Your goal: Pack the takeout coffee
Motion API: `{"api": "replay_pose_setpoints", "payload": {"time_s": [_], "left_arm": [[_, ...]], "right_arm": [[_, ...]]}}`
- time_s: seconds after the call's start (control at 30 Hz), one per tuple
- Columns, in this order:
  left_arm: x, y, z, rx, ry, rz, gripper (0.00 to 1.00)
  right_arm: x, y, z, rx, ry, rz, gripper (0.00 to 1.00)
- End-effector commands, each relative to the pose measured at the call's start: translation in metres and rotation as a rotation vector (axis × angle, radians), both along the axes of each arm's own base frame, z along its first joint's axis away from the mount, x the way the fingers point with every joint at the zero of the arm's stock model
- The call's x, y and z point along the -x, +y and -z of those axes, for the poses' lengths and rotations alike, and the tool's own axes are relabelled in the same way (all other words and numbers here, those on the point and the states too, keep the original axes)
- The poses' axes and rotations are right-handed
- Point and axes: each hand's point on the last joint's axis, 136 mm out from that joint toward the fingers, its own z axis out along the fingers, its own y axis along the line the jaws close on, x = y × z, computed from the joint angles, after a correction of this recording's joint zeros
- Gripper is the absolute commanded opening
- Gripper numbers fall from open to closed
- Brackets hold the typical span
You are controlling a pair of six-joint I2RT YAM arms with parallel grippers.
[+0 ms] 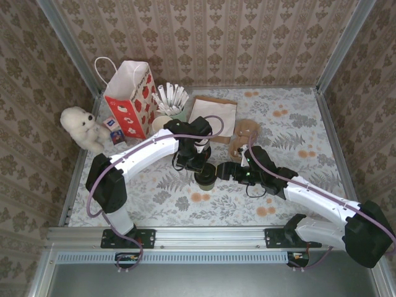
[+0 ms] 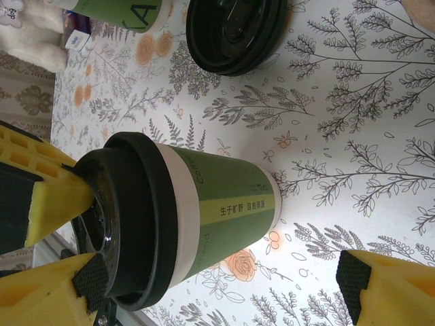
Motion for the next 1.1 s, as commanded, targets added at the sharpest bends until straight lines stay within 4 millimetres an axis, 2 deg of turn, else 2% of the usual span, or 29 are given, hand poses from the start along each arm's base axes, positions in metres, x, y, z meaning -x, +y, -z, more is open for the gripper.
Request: {"api": "replay_pose_setpoints", "payload": {"time_s": [0.0, 0.6, 0.9, 1.07], "left_arm": [[0.006, 0.001, 0.013, -0.035, 0.045, -0.008, 0.0], [0.006, -0.003, 0.012, -0.019, 0.051, -0.013, 0.0], [0.006, -0.003, 0.011, -0.02, 0.051, -0.009, 0.0], [0.007, -0.004, 0.013, -0.021, 0.056, -0.006, 0.0]], "right_arm": [[0.003, -0.002, 0.009, -0.005, 0.03, 0.011, 0.9], [0.01, 0.011, 0.021, -0.033, 0.09, -0.054, 0.92], [0.014, 0.005, 0.032, 0.005, 0.122, -0.045, 0.92], [0.022, -0.001, 0.047, 0.053, 0.178, -0.051, 0.92]]}}
